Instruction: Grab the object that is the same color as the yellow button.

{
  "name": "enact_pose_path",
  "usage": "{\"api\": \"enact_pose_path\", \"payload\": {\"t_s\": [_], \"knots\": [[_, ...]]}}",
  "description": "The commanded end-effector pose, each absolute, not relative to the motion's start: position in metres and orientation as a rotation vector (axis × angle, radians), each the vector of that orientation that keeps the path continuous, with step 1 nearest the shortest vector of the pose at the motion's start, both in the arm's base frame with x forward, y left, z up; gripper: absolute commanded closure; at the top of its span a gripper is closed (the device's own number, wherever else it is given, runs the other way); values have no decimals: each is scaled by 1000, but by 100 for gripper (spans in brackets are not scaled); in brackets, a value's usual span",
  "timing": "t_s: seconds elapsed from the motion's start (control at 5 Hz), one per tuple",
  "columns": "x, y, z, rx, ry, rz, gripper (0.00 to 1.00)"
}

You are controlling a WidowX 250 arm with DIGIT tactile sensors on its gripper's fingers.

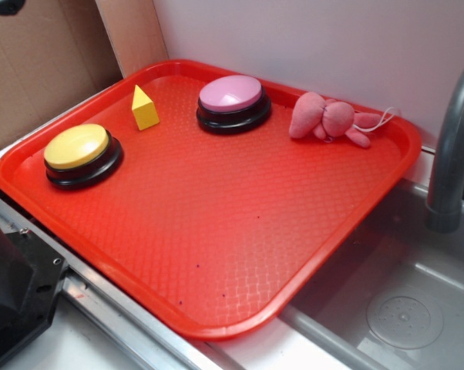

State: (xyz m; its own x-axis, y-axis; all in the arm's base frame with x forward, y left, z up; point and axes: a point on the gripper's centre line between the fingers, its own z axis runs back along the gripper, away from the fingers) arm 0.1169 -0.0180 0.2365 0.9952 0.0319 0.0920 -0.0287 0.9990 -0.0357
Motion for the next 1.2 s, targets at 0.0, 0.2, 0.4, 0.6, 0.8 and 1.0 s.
{"api": "enact_pose_path", "payload": {"t_s": [0.0,0.2,0.4,0.6,0.8,1.0], "knots": [[117,-18,236,-34,-93,30,0],[140,1,224,-91,-110,200,0],[160,19,206,-132,-106,359,0],[182,43,181,-101,-148,560,0],[203,71,160,-66,-203,766,0],[224,89,144,-28,-268,889,0]]}}
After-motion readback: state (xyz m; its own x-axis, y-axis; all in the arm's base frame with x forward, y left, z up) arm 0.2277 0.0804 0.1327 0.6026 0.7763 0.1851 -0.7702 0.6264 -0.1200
